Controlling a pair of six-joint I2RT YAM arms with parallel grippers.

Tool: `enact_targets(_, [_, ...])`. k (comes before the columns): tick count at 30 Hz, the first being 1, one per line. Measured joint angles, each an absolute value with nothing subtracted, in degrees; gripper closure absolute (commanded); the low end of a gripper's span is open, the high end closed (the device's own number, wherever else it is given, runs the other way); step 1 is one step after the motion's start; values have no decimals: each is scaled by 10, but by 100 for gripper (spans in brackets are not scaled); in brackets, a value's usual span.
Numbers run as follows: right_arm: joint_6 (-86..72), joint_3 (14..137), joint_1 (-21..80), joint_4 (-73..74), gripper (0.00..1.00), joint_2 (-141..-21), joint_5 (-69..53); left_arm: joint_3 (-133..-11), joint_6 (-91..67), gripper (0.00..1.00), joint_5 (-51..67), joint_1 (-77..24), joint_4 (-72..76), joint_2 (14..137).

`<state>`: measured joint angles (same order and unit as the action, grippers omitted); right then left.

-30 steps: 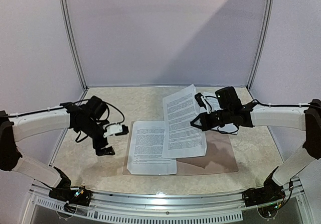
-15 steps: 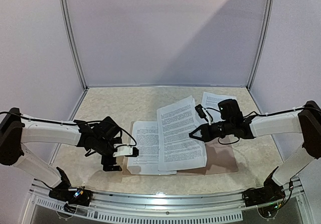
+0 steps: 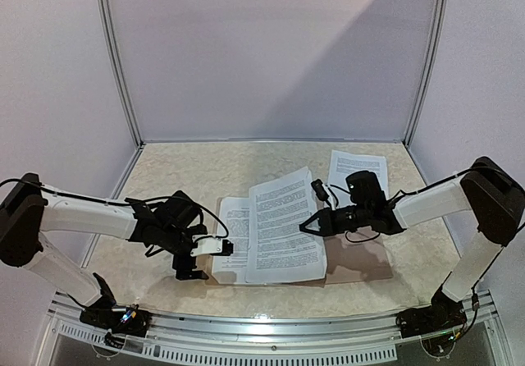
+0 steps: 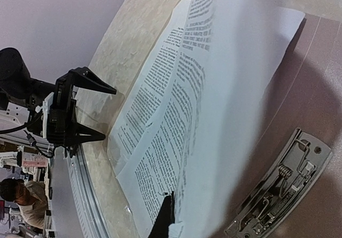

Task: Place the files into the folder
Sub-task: Insert the folder to form pockets on the folder.

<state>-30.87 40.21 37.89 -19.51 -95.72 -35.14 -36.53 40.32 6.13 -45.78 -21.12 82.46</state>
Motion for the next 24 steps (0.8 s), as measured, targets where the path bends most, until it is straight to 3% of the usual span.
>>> enact_targets(9, [-334,432,386,-191,100,-983,-343,-362,403,2,76,-458,-185,832])
enact_targets(24, [-110,585,367,161,100,-843,-217,-338,399,2,73,-459,-156,811])
